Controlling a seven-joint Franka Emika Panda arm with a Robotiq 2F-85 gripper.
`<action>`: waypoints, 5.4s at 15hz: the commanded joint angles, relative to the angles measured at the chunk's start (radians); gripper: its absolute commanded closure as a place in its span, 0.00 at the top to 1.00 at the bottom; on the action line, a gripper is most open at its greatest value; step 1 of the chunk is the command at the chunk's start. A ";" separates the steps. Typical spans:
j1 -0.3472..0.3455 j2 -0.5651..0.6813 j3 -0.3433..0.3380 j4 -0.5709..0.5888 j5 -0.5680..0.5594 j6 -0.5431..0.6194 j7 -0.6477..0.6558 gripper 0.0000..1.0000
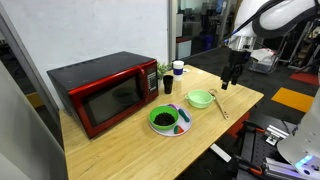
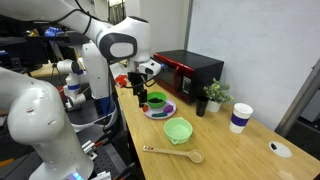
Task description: Put the green object in the black cup
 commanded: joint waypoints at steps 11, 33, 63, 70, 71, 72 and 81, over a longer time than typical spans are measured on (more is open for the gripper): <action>0.048 0.446 0.028 0.150 0.091 0.258 0.005 1.00; 0.040 0.425 0.031 0.132 0.081 0.266 -0.003 1.00; 0.121 0.844 0.100 0.284 -0.112 0.648 0.518 1.00; 0.156 0.910 0.086 0.323 -0.083 0.674 0.529 1.00; 0.160 0.920 0.086 0.330 -0.079 0.676 0.529 1.00; 0.163 0.927 0.087 0.336 -0.073 0.675 0.527 1.00; 0.199 0.988 0.067 0.373 -0.041 0.710 0.537 1.00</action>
